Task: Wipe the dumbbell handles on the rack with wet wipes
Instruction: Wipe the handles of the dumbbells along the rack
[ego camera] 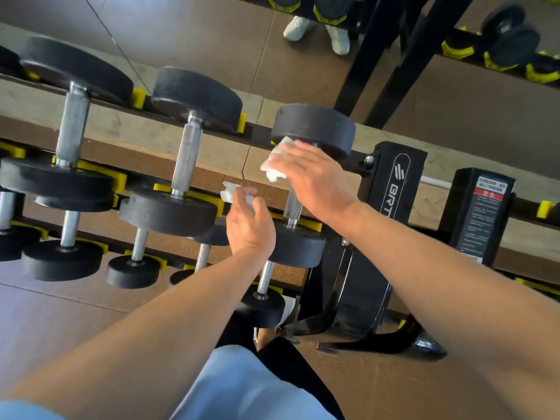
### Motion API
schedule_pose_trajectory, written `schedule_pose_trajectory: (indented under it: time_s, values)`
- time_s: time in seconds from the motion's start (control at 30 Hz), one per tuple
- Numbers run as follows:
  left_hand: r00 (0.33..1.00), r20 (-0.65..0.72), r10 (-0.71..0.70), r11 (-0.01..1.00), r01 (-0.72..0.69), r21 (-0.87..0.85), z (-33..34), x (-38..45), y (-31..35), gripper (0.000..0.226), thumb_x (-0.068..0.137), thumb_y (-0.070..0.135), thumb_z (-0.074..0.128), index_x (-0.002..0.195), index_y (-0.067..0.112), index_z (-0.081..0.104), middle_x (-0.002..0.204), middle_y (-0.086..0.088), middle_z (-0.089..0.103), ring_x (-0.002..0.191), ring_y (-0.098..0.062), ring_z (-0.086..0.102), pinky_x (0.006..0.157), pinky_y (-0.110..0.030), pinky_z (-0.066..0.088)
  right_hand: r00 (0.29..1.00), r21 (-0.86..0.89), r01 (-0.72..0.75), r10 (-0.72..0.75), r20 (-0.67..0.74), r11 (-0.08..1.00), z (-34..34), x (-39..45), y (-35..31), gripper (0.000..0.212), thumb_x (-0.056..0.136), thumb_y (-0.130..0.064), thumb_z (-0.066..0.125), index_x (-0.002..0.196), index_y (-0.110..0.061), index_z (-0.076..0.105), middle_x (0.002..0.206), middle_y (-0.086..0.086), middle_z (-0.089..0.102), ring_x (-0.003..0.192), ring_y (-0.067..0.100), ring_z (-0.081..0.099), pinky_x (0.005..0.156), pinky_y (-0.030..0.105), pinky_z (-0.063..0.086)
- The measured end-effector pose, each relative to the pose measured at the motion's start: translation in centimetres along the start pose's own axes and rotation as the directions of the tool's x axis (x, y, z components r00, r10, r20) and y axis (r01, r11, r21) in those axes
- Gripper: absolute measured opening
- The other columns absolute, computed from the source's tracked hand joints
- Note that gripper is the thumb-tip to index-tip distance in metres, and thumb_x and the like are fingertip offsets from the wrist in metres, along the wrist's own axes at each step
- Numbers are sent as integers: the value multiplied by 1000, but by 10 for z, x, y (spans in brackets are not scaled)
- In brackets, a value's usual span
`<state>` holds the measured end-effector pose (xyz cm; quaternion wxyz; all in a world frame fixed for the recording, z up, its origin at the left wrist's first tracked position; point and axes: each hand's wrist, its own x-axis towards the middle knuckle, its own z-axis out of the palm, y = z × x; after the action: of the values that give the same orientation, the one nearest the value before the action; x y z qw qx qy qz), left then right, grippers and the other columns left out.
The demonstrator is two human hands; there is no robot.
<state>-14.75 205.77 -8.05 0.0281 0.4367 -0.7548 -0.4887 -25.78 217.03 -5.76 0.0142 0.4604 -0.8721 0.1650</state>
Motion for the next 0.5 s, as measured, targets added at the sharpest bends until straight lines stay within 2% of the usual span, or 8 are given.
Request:
schedule_pose_trajectory:
  time_s: [0.07,0.13,0.2,0.27,0.33,0.37,0.43,0.5]
  values:
    - [1000,-3,-3,1000,3,-2,1,0,-1,24,99,26,36,116,24,54,105,-3,64,89,-20,58,77,-32,37,964,-91,-44,67,258,995,-2,5,1,24,94,-14,58,114,-18,71,116,10,68,119,29,59,101,45,49]
    - [1000,-14,-4,1000,4,2,1,1,-2,26,100,27,36,119,21,53,107,-4,63,94,-21,57,78,-33,36,884,-42,-43,58,464,998,-10,-1,-15,14,95,-21,55,98,-21,69,91,4,64,91,27,63,74,40,53]
    - [1000,-27,0,1000,0,-12,1,0,-3,25,100,28,35,117,21,53,104,-2,62,94,-22,58,77,-32,37,808,79,-127,57,586,989,-18,-1,-31,17,97,-20,49,96,-21,67,82,3,65,77,25,63,64,36,49]
    - [999,-33,14,999,-15,-33,2,-1,-4,24,100,27,35,115,23,52,101,0,61,92,-19,58,76,-30,38,864,164,-228,122,488,960,-23,9,-28,25,101,-17,47,112,-22,69,97,5,71,87,24,66,74,38,54]
    - [999,-40,23,998,-25,-51,2,-2,-5,24,100,28,34,117,25,51,105,0,62,92,-16,57,79,-29,39,960,21,-154,144,241,988,-19,19,-6,34,99,-14,54,132,-20,62,119,7,70,110,22,67,91,38,56]
    - [999,-44,22,998,-25,-56,2,-2,-6,25,101,28,34,118,25,51,107,1,62,94,-15,57,80,-28,40,976,-94,-64,82,200,993,-17,22,6,41,96,-12,60,136,-16,59,127,7,67,119,21,63,97,37,54]
    - [999,-42,26,998,-28,-58,1,-1,-6,24,100,28,34,117,26,51,107,0,62,94,-16,58,81,-29,41,952,-202,99,-33,305,974,-9,17,15,42,89,-8,65,130,-12,62,130,10,64,127,23,58,107,40,48]
    - [998,-47,37,998,-39,-57,2,-1,-6,21,99,29,35,113,27,50,105,1,62,93,-16,58,81,-31,44,933,-173,71,-4,360,982,-3,3,5,27,92,-14,57,117,-11,68,125,13,63,121,29,58,108,44,45]
